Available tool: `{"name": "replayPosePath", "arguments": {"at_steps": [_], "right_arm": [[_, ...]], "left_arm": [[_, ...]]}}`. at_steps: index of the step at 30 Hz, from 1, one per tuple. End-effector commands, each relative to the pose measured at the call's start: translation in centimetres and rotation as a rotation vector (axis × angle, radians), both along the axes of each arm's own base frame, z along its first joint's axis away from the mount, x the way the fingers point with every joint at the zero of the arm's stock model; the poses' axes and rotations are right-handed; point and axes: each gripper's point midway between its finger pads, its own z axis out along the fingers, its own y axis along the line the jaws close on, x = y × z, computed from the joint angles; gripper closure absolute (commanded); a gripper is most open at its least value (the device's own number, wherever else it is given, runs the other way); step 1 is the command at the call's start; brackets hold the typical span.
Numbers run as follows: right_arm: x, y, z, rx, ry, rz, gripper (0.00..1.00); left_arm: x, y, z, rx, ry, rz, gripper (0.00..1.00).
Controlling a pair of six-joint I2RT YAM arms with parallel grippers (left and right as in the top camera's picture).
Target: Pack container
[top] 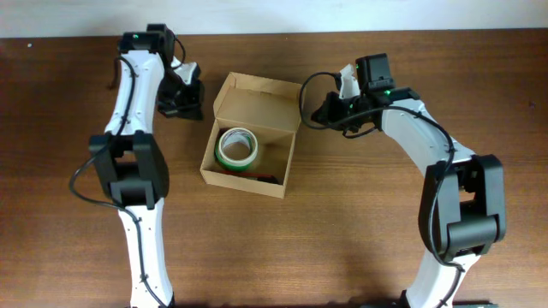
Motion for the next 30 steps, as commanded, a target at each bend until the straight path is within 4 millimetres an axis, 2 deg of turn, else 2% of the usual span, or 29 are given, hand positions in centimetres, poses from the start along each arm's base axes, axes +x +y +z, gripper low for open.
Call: {"name": "replayPosePath", "arguments": {"at_steps": [1, 4, 8, 12, 15, 19, 22, 26, 30], "right_arm": [[0.5, 0.4, -0.7, -0.014, 0.010, -0.013, 0.96], [0.4, 0.3, -1.8, -0.018, 0.033, -0.014, 0.96], [0.2, 0.4, -2.9, -0.009, 0.063, -0.006, 0.96], [0.4, 1.3, -2.7, 0.067, 0.039, 0.051, 0.96], [1.0, 0.9, -2.1, 0.107, 0.018, 0.048, 0.96], [1.8, -1.2, -2.1, 0.127, 0.020, 0.008, 0.96], [1.7, -1.7, -2.1, 0.212, 0.043, 0.016, 0.96], [0.9, -1.2, -3.6, 0.304, 0.120, 0.034, 0.96], [0.0, 0.2, -4.8, 0.346, 0.179, 0.060, 0.96]], "left_arm": [[-0.1, -2.1, -0.9, -0.147, 0.023, -0.018, 0.98], [0.6, -2.4, -0.9, -0.236, 0.010, 0.003, 0.98], [1.5, -1.4, -0.1, -0.343, -0.026, 0.041, 0.98], [1.9, 0.2, 0.5, -0.441, -0.049, 0.073, 0.98], [1.6, 1.5, -0.1, -0.464, -0.034, 0.092, 0.98], [1.1, 1.8, -0.9, -0.511, -0.014, 0.090, 0.98], [1.0, 1.7, -1.9, -0.520, 0.000, 0.091, 0.98], [1.2, 0.9, -2.3, -0.581, -0.001, 0.092, 0.98], [1.1, 0.6, -3.4, -0.611, 0.021, 0.105, 0.98]]}}
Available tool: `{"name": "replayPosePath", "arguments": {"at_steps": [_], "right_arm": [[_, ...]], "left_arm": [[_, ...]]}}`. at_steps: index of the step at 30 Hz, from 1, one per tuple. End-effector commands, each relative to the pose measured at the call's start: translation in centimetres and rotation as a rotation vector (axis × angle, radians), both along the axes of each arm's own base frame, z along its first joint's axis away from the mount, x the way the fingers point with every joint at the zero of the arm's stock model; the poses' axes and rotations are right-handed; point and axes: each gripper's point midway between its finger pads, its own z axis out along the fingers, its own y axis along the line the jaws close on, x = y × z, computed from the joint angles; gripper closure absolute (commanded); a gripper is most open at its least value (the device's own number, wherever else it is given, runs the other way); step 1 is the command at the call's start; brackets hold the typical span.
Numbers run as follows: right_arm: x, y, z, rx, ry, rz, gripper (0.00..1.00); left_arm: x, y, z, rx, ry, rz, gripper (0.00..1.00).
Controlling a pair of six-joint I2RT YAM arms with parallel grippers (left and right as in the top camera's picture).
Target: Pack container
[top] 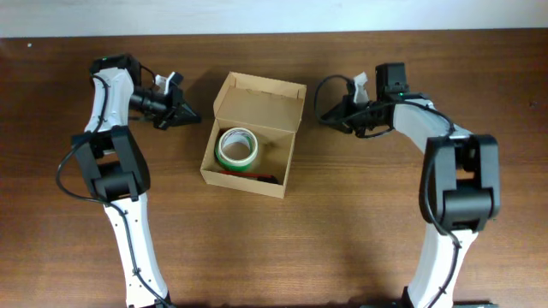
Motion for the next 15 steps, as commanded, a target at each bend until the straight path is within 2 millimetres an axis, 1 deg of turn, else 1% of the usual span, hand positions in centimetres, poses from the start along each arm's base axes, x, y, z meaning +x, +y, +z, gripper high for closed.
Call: {"name": "replayPosePath", "arguments": {"at_steps": [1, 3, 8, 11, 15], "right_arm": [[-1.0, 2.6, -0.2, 0.090, 0.033, 0.070, 0.96], [-1.1, 3.2, -0.1, 0.091, 0.022, 0.085, 0.96], [-0.8, 4.9, 0.3, 0.105, 0.007, 0.093, 0.96], [-0.4, 6.1, 1.6, 0.162, -0.035, 0.118, 0.96], [0.5, 6.4, 2.3, 0.187, -0.056, 0.098, 0.96]], "left_arm": [[0.1, -0.7, -0.8, -0.075, -0.004, 0.000, 0.98], [0.2, -1.0, -0.8, -0.110, -0.011, 0.004, 0.98], [1.1, -2.1, 0.5, -0.204, -0.057, 0.019, 0.98], [1.5, -2.7, 1.1, -0.247, -0.077, 0.022, 0.99], [2.0, -3.3, 2.4, -0.327, -0.105, 0.038, 0.98]]}}
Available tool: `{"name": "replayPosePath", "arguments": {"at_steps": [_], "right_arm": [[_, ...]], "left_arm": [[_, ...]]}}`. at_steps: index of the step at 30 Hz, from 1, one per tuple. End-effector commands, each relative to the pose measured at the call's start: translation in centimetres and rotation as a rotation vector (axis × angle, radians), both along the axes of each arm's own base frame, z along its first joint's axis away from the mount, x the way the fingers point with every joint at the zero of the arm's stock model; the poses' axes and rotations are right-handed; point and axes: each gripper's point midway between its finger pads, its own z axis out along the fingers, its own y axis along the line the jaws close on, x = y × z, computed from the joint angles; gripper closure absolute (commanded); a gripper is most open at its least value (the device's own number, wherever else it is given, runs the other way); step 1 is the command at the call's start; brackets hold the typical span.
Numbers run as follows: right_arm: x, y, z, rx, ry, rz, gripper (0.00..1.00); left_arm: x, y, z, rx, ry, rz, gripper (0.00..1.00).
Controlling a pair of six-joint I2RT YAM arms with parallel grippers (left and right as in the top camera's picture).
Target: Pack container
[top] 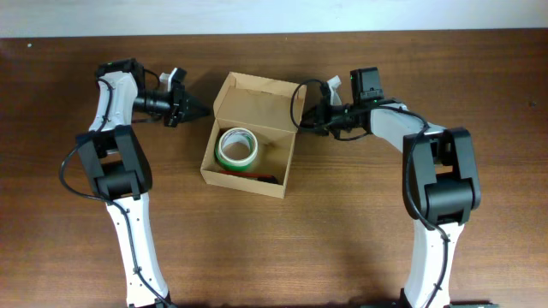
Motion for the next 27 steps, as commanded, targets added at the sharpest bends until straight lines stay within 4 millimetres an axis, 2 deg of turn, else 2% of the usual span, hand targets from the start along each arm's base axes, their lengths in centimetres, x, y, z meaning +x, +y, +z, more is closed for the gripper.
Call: {"name": "replayPosePath", "arguments": {"at_steps": [1, 9, 12, 18, 24, 27], "right_arm": [[0.5, 0.7, 1.7, 0.063, 0.006, -0.003, 0.96], [1.4, 1.1, 3.1, 0.113, -0.052, 0.007, 0.96], [1.7, 1.1, 4.3, 0.163, -0.081, 0.021, 0.96], [2.7, 0.8, 6.9, 0.248, -0.127, 0.030, 0.96], [3.3, 1.1, 10.4, 0.308, -0.204, 0.089, 0.96], [3.8, 1.2, 11.9, 0.314, -0.236, 0.096, 0.96]], "left_arm": [[0.7, -1.3, 1.6, -0.150, -0.052, 0.012, 0.98], [1.8, -1.4, 4.5, -0.318, -0.123, 0.053, 0.98], [2.2, -1.1, 5.7, -0.366, -0.151, 0.068, 0.98], [2.8, -0.8, 7.3, -0.377, -0.199, 0.066, 0.98], [3.2, -0.8, 9.0, -0.372, -0.202, 0.066, 0.99], [2.9, -0.7, 9.5, -0.288, -0.193, 0.050, 0.98]]}}
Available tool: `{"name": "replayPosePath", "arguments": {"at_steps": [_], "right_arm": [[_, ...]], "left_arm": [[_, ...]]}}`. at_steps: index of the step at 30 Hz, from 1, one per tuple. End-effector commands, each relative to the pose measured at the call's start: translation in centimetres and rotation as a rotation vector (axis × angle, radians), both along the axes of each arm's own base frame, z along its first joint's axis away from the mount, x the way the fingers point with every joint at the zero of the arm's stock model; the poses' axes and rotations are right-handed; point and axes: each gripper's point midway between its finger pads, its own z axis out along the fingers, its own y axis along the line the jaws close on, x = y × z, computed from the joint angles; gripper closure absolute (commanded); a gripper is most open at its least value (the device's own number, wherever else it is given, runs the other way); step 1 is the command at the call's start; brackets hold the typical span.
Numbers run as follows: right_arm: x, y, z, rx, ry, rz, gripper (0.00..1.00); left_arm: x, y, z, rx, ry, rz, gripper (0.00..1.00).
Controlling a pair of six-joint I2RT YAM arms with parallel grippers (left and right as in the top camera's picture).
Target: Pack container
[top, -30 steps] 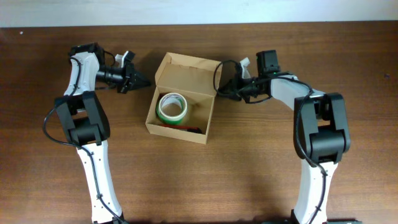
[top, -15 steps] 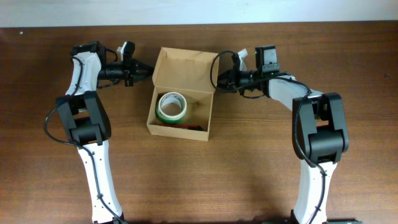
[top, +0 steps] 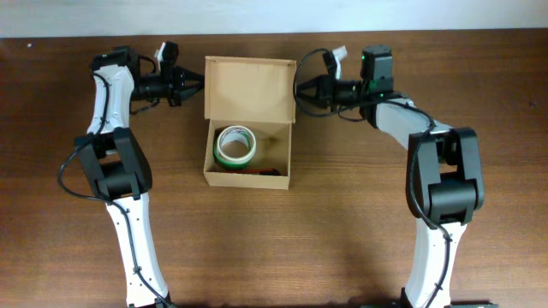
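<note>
An open cardboard box (top: 224, 171) sits square at the table's middle, its lid flap (top: 250, 90) standing open at the back. Inside lie a green and white tape roll (top: 238, 145) and a dark item with red (top: 261, 173) along the front wall. My left gripper (top: 200, 85) points right and touches the lid's left edge; its fingers look shut with nothing in them. From the other side my right gripper (top: 299, 91) points left against the lid's right edge, also looking shut and empty.
Brown wooden table (top: 360, 222) all around the box. Both arms reach in from the front edge and arch along the box's left and right sides. The table's far edge runs just behind the lid.
Both grippers have moved up to the lid's side edges. The box, which was turned at a slant, now sits square with its lid farther back and broader in view.
The box stood slanted with the tape inside, my left gripper at its back left and my right off to the right. Both grippers then pointed inward, closed in on the lid's corners, and now press its two sides with the box straightened.
</note>
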Motion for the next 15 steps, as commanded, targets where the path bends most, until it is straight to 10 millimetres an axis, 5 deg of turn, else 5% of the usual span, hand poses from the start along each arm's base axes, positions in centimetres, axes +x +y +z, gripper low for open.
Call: {"name": "replayPosePath", "arguments": {"at_steps": [1, 11, 15], "right_arm": [[0.2, 0.4, 3.9, 0.045, -0.072, 0.053, 0.96], [1.3, 1.4, 9.3, 0.060, -0.151, 0.067, 0.96], [1.8, 1.6, 10.7, 0.080, -0.065, 0.043, 0.96]], "left_arm": [[0.0, 0.5, 0.8, 0.081, -0.029, -0.006, 0.99], [-0.8, 0.1, 9.3, 0.207, -0.218, -0.007, 0.99], [-1.2, -0.5, 10.7, 0.283, -0.240, -0.007, 0.98]]}}
